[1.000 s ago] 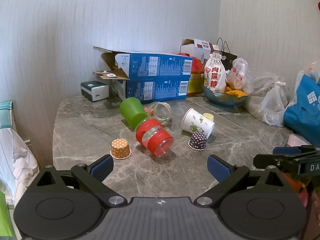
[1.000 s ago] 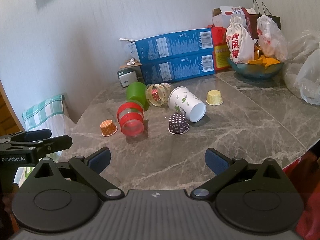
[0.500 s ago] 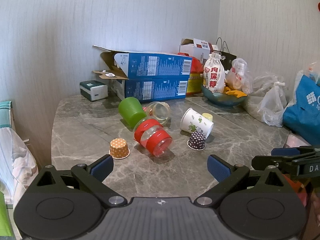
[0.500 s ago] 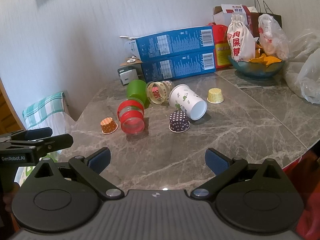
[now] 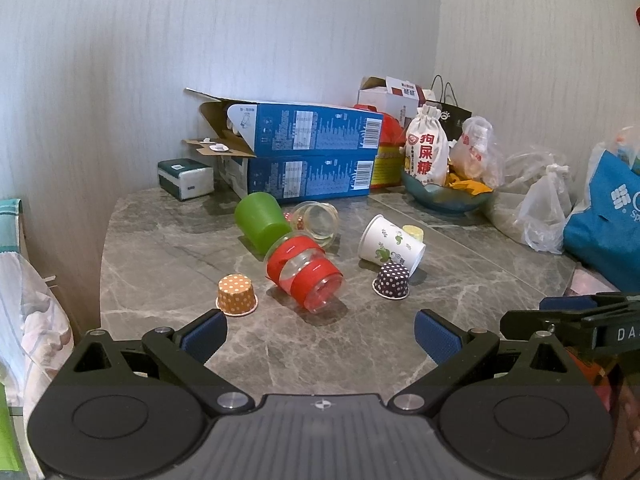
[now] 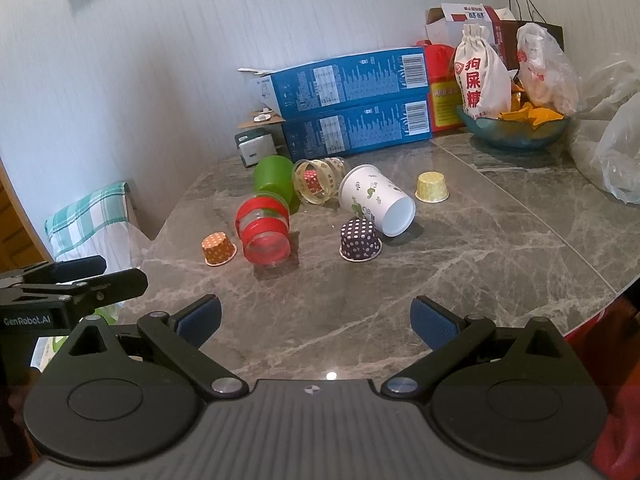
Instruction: Flip cup upright
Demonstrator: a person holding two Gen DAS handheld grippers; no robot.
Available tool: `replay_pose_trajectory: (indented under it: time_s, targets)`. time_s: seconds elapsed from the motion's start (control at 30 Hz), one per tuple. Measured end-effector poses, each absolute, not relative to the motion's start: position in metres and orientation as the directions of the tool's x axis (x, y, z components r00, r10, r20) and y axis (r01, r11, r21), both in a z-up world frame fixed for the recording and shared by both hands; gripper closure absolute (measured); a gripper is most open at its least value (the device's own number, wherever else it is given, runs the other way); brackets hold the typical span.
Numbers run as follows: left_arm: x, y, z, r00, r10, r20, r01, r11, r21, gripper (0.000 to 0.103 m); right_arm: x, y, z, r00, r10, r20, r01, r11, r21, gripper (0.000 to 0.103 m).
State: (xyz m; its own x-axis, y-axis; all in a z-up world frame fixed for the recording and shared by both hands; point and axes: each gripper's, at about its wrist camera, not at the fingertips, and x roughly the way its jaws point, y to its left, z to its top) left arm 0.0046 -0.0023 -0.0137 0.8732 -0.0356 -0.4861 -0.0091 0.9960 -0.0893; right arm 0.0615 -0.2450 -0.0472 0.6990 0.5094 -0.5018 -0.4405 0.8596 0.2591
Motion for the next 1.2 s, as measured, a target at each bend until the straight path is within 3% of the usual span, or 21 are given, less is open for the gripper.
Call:
replay_pose_trajectory:
  time_s: [0.3,0.43,0.7,1.03,1.2]
  targets:
    - [0.021,0.005,-0.016,0.867,-0.053,-0.496,0.006,0.995,-0.097,0.002,0.074,-0.243,-0.041,0.68,0.523,-0.514,-0.427,0.852,0.303,0.001]
    - [0.032,0.009,-0.014,0.874,-0.004,-0.486,-0.034,0.997,-0.071,0.002,0.087,-0.241,-0.034,0.666,0.537,-0.518,-0.41,0.844,0.346,0.001]
    - [0.047,0.019,-0.007,0.899,-0.012,-0.438,-0.021,0.997,-0.07,0.002,0.15,-0.228,0.013,0.643,0.574,-0.508,-0.361,0.811,0.46,0.001]
    - [0.06,0.039,-0.024,0.878,-0.083,-0.471,0.023,0.991,-0.131,0.002,0.328,-0.148,-0.003,0.436,0.533,-0.725,-0.168,0.84,0.516,0.002]
    - [0.061,0.06,-0.029,0.875,-0.078,-0.479,-0.007,0.985,-0.173,0.002,0.383,-0.122,-0.038,0.324,0.5,-0.803,-0.071,0.86,0.506,0.016]
